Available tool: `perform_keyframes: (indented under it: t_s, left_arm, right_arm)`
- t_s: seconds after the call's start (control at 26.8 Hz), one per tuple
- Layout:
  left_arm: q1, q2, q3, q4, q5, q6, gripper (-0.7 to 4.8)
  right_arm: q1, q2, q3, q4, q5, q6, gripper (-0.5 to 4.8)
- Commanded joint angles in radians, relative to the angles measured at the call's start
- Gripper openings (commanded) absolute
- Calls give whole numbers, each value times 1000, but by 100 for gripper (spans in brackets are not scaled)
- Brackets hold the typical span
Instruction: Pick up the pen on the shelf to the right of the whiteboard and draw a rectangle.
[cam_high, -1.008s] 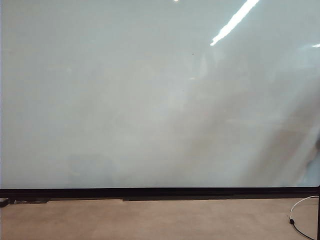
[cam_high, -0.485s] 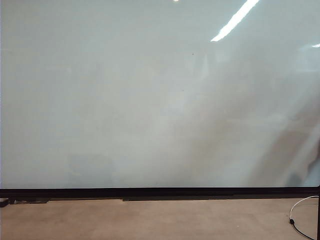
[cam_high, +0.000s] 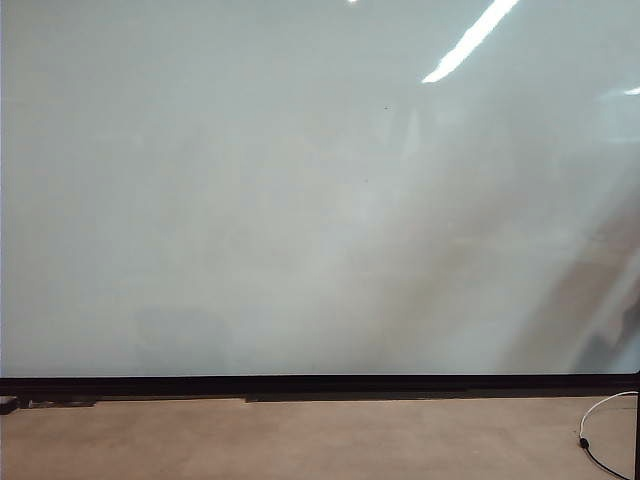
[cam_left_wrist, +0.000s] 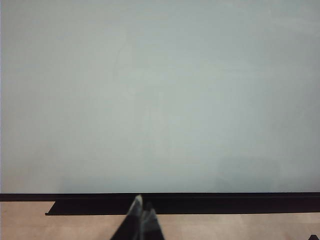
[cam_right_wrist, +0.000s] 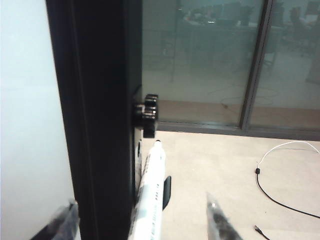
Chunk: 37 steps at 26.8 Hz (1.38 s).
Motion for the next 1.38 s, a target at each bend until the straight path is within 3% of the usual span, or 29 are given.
perform_keyframes:
  t_s: [0.04, 0.75, 0.9, 1.38]
  left_arm:
    - [0, 0, 3, 6, 0, 4, -4]
    - [0, 0, 3, 6, 0, 4, -4]
    - [0, 0, 3, 6, 0, 4, -4]
    - [0, 0, 3, 6, 0, 4, -5]
  right_arm:
    - [0, 2, 6, 16, -8, 13, 324]
    - [0, 44, 42, 16, -50, 72, 304]
    - [0, 44, 42, 16, -51, 91, 269]
    - [0, 46, 55, -14, -53, 92, 269]
